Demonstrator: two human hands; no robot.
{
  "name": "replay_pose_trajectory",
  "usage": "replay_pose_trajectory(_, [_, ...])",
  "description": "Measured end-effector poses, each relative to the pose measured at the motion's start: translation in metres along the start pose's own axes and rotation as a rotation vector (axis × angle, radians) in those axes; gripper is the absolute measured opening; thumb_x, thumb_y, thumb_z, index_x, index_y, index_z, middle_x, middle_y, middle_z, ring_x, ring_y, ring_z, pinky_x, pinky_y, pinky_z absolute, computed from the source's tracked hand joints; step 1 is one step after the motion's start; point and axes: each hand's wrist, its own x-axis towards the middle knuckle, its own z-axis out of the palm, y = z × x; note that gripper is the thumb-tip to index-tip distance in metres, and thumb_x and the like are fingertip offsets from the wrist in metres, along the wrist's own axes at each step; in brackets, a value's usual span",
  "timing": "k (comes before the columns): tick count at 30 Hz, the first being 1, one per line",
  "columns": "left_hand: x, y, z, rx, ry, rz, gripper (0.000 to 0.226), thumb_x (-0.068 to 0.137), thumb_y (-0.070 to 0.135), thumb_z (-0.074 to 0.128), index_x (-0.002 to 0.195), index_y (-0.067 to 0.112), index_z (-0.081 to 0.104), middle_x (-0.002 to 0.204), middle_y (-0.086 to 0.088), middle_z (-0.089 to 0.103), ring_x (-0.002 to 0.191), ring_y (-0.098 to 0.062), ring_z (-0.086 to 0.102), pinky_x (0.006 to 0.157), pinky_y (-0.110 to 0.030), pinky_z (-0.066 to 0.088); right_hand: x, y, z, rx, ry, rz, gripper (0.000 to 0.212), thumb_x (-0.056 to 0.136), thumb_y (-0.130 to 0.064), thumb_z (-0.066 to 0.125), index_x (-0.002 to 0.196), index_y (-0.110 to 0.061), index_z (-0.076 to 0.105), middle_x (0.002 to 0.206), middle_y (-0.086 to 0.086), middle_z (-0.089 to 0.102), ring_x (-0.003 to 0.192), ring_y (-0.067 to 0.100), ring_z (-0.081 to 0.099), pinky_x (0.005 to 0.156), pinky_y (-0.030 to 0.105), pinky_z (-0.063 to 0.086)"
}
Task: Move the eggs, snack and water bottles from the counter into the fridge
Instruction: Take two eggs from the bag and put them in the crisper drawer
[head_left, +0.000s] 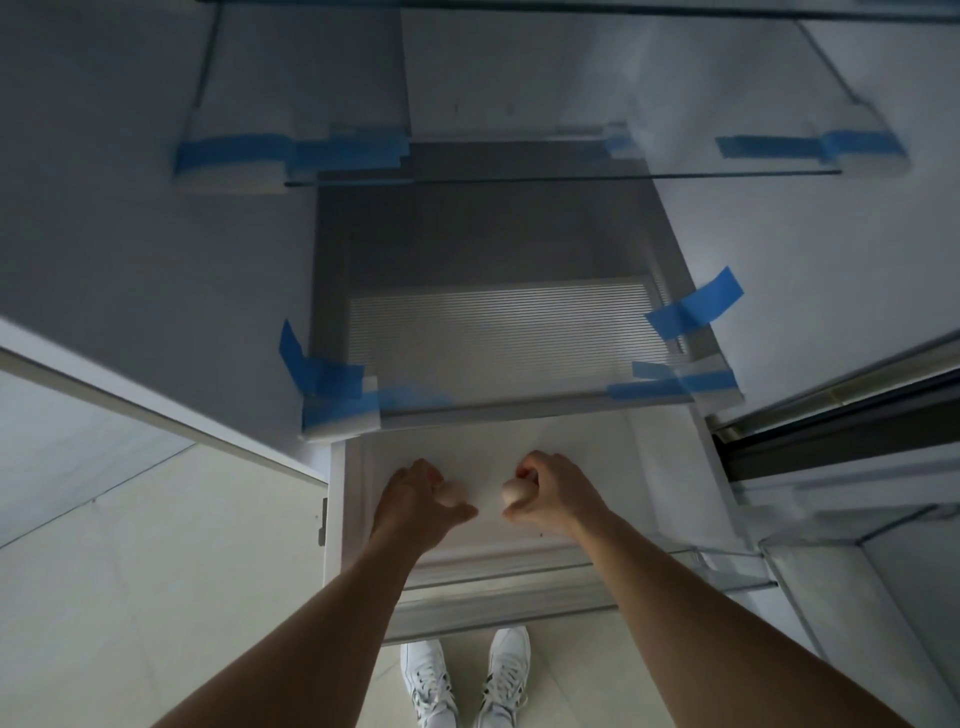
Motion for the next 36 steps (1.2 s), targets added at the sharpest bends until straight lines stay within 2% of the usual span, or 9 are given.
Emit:
replay_pose_trajectory(4, [-0.007,0.011,-0.009,0.128,-0.021,0.044,0.082,0.070,0.046,0.085,0.134,0.019,0.042,0.131,-0.008,0.046,0.117,-0.026,0.051,0.098,-0.034,0.045,-0.006,-0.003,-0.008,-0.015,-0.001,-0.014,0.062,0.070,-0.040,0.086,0.122,-0.024,0.055,0.119,0.003,0.052,0.108,0.021,0.056,0.093,0.032,0.049])
replay_pose_trajectory(8, [-0.020,0.025,-0.020,0.246,-0.017,0.135,0.085,0.075,0.054,0.077,0.140,0.020,0.035,0.137,-0.010,0.042,0.127,-0.028,0.044,0.109,-0.039,0.041,-0.021,-0.013,-0.024,-0.132,0.020,-0.078,0.059,0.081,-0.045,0.076,0.129,-0.024,0.050,0.123,0.005,0.049,0.112,0.023,0.051,0.095,0.033,0.048])
replay_pose_trajectory(11, [-0.040,0.032,-0.027,0.289,0.016,0.236,0.077,0.080,0.057,0.069,0.141,0.023,0.037,0.143,-0.005,0.040,0.129,-0.025,0.042,0.108,-0.042,0.042,-0.043,-0.022,-0.039,-0.254,0.066,-0.150,0.053,0.089,-0.047,0.064,0.132,-0.021,0.048,0.125,0.007,0.050,0.113,0.024,0.051,0.094,0.038,0.049])
replay_pose_trajectory(16, [-0.092,0.033,-0.037,0.365,0.125,0.418,0.069,0.088,0.062,0.055,0.144,0.026,0.038,0.149,0.005,0.041,0.132,-0.016,0.043,0.107,-0.036,0.042,-0.093,-0.030,-0.059,-0.354,0.207,-0.252,0.052,0.090,-0.050,0.061,0.133,-0.023,0.049,0.125,0.003,0.055,0.109,0.019,0.054,0.089,0.035,0.052])
replay_pose_trajectory(19, [-0.128,0.039,-0.045,0.365,0.235,0.520,0.067,0.089,0.059,0.054,0.144,0.024,0.039,0.146,0.004,0.047,0.130,-0.016,0.047,0.107,-0.035,0.042,-0.124,-0.035,-0.070,-0.337,0.318,-0.317,0.052,0.088,-0.048,0.063,0.132,-0.022,0.052,0.125,0.001,0.058,0.109,0.019,0.055,0.086,0.029,0.048])
replay_pose_trajectory(22, [-0.158,0.046,-0.060,0.405,0.399,0.608,0.064,0.085,0.056,0.059,0.138,0.022,0.047,0.139,0.000,0.057,0.125,-0.021,0.054,0.104,-0.040,0.044,-0.153,-0.047,-0.084,-0.327,0.488,-0.402,0.051,0.083,-0.043,0.065,0.128,-0.020,0.059,0.120,0.002,0.064,0.108,0.021,0.060,0.085,0.032,0.050])
replay_pose_trajectory(27, [-0.195,0.060,-0.091,0.473,0.615,0.686,0.063,0.082,0.056,0.060,0.135,0.022,0.051,0.136,0.000,0.059,0.125,-0.022,0.055,0.107,-0.043,0.040,-0.192,-0.067,-0.099,-0.324,0.653,-0.480,0.052,0.083,-0.047,0.054,0.128,-0.021,0.057,0.125,0.003,0.063,0.120,0.024,0.058,0.098,0.041,0.052])
replay_pose_trajectory(31, [-0.210,0.067,-0.104,0.518,0.651,0.682,0.062,0.086,0.059,0.053,0.137,0.026,0.049,0.141,0.003,0.055,0.131,-0.020,0.050,0.111,-0.040,0.033,-0.213,-0.071,-0.099,-0.329,0.674,-0.500,0.052,0.083,-0.046,0.057,0.128,-0.021,0.058,0.126,0.004,0.062,0.121,0.025,0.057,0.098,0.041,0.051])
replay_pose_trajectory(36, [-0.224,0.082,-0.106,0.538,0.654,0.688,0.065,0.087,0.064,0.046,0.141,0.028,0.045,0.145,0.004,0.052,0.135,-0.020,0.047,0.111,-0.040,0.034,-0.231,-0.072,-0.106,-0.302,0.726,-0.487,0.053,0.084,-0.050,0.048,0.127,-0.021,0.060,0.124,0.003,0.063,0.117,0.023,0.059,0.096,0.039,0.052])
